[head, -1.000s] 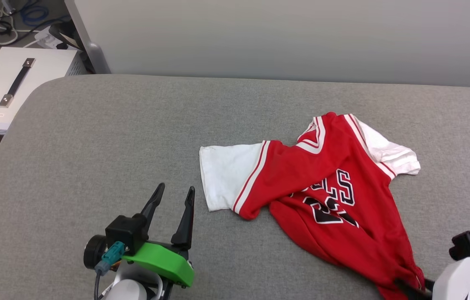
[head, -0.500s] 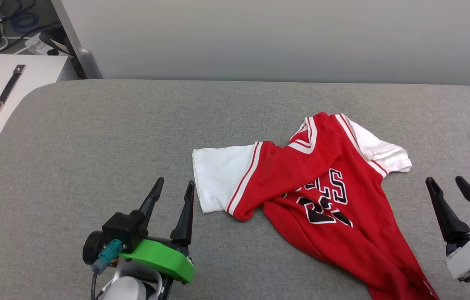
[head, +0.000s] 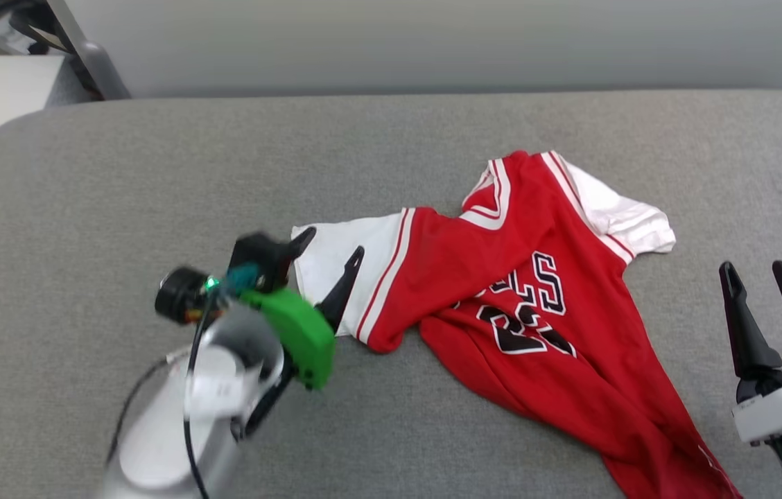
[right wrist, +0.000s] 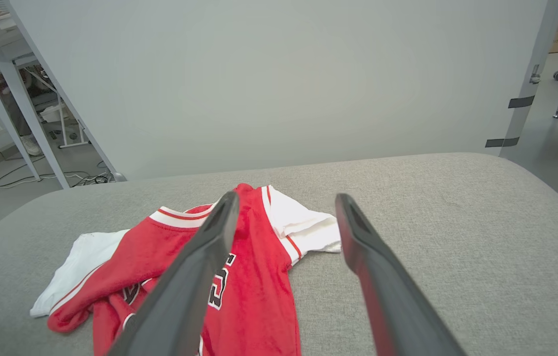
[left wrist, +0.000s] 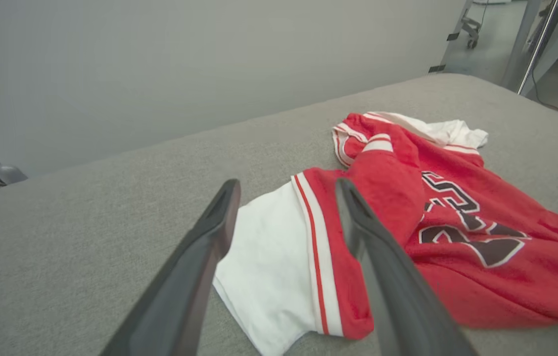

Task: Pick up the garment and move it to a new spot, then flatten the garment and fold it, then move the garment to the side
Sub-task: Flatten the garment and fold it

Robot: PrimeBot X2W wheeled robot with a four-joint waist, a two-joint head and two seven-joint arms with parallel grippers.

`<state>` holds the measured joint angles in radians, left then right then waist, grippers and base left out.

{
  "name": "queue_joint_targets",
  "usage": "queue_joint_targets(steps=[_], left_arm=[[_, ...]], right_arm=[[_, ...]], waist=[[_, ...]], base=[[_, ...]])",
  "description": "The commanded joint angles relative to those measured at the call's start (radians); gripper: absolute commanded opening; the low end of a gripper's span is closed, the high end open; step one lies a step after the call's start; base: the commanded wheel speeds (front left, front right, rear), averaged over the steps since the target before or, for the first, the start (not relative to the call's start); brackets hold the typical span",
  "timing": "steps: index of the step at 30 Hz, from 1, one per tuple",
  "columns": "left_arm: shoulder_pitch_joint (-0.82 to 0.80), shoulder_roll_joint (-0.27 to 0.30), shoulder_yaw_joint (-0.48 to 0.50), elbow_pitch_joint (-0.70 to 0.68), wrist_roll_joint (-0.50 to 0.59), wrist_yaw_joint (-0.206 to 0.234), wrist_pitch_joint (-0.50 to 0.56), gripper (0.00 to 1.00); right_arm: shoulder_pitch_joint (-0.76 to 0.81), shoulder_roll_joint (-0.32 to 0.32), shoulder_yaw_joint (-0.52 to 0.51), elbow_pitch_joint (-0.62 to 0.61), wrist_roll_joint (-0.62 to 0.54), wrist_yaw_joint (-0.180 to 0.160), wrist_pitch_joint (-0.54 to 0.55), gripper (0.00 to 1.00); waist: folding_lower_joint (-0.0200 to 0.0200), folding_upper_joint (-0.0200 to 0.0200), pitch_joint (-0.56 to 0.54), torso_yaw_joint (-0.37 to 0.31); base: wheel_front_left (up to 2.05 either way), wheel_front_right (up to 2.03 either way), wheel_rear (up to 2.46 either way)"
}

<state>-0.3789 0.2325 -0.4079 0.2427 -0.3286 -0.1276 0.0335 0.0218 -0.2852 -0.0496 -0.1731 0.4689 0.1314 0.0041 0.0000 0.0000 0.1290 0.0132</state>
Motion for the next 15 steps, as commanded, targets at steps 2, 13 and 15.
queue_joint_targets(steps=[2,13,15], left_arm=[[-0.126,0.054,-0.069,0.026,-0.067,-0.003,0.164,1.00],[-0.448,0.209,-0.210,0.196,-0.325,-0.003,0.673,1.00],[-0.472,0.222,-0.212,0.229,-0.331,-0.003,0.690,1.00]], right_arm=[[-0.037,0.005,0.004,-0.014,-0.010,-0.001,-0.004,1.00],[-0.115,0.024,0.060,-0.015,-0.034,-0.001,-0.023,1.00],[-0.123,0.025,0.065,-0.012,-0.035,-0.001,-0.031,1.00]], waist=[[0.0000,0.0000,0.075,-0.038],[0.0000,0.0000,0.199,-0.123],[0.0000,0.0000,0.215,-0.135]], base=[[0.00,0.00,0.00],[0.00,0.00,0.00],[0.00,0.00,0.00]])
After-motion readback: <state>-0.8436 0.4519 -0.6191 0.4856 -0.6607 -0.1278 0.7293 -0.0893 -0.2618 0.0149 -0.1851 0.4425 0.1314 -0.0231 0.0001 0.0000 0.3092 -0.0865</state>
